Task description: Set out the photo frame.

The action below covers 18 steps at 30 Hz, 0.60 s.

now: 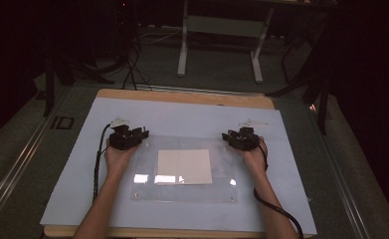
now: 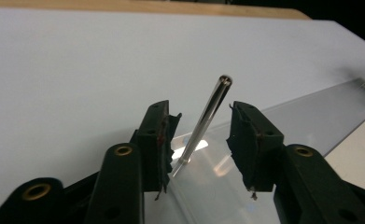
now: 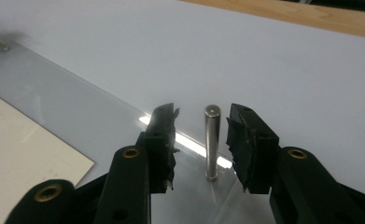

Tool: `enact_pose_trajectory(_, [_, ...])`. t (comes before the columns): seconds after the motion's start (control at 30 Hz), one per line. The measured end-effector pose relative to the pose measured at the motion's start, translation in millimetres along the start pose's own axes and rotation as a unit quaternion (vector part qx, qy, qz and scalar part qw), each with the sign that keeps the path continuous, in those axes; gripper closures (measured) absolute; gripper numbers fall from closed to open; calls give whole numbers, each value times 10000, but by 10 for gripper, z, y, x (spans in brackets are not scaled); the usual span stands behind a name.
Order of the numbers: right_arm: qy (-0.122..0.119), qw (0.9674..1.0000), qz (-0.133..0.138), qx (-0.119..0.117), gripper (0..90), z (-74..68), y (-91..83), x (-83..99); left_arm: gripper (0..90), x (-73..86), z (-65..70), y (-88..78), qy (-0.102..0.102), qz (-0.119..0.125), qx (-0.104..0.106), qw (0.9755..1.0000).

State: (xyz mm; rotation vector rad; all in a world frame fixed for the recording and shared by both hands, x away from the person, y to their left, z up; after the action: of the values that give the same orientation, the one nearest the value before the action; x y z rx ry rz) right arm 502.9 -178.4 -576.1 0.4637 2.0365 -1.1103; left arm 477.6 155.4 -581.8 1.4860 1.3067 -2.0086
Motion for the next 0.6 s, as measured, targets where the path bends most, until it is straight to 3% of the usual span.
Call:
enact_pose_trajectory(0.17, [-115, 9999, 50, 89, 612, -26, -40, -2, 639, -53, -7, -58, 223, 49, -323, 9992])
enact_pose_trajectory(0.27, [-52, 9999, 112, 71, 612, -40, -63, -13, 712, -82, 12, -47, 296, 136, -334, 9989])
enact_pose_trajectory(0.43, [-169, 9997, 121, 113, 631, -66, -77, -16, 815, -92, 39, -10, 476, 110, -366, 9981])
enact_pose_trajectory(0.6, [-201, 9995, 148, 186, 717, -54, -72, -17, 838, -94, 35, -15, 665, 51, -394, 9970])
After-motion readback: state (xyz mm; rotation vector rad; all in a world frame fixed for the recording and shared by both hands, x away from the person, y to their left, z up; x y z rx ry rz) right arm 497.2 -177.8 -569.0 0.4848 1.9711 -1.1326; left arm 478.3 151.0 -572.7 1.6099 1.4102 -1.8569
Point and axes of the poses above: each handheld gripper's, and its own axes: y roughly forward along the jaws, x roughly out of its underside, z roughly to its right, the point moved 10 cm from there along y, roughly forward along the jaws, and after that the axes turned 15 degrees about y, right-handed, at the moved point
